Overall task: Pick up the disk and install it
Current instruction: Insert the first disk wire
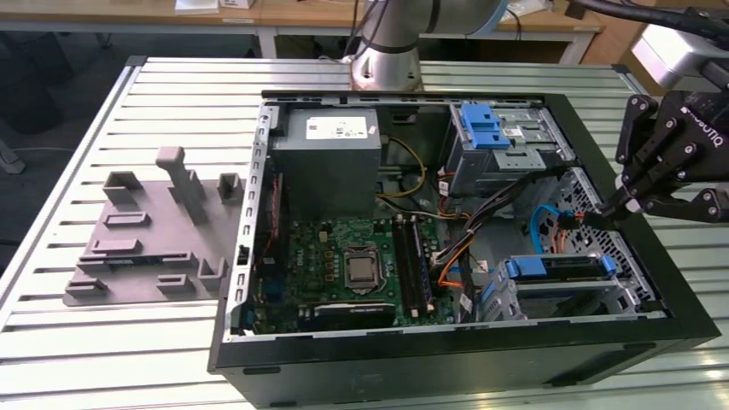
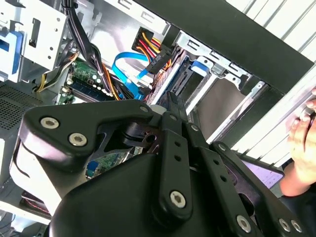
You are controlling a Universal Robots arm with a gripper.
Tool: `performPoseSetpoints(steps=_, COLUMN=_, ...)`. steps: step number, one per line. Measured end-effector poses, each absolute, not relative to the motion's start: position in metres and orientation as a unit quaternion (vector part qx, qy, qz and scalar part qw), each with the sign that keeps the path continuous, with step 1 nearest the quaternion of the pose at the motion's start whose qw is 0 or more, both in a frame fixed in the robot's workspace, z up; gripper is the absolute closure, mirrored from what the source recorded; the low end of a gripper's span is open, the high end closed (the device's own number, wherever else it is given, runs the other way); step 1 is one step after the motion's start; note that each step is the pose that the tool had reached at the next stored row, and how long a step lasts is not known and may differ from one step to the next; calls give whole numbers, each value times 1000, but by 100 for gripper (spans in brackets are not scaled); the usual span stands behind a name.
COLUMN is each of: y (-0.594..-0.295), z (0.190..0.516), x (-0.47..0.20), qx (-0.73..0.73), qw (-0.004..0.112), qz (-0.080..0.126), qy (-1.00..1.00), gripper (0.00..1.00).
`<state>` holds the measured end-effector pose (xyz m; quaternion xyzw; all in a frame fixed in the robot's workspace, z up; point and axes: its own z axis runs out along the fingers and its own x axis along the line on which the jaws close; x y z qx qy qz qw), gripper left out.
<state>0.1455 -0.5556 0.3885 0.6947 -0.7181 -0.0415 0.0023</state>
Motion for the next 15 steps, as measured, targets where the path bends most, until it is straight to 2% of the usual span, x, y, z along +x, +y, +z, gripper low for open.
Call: performPoseSetpoints(steps=15, y=-554, z=383, x=147, qx=687, qw=5, qz=-44, qy=-725, gripper=89)
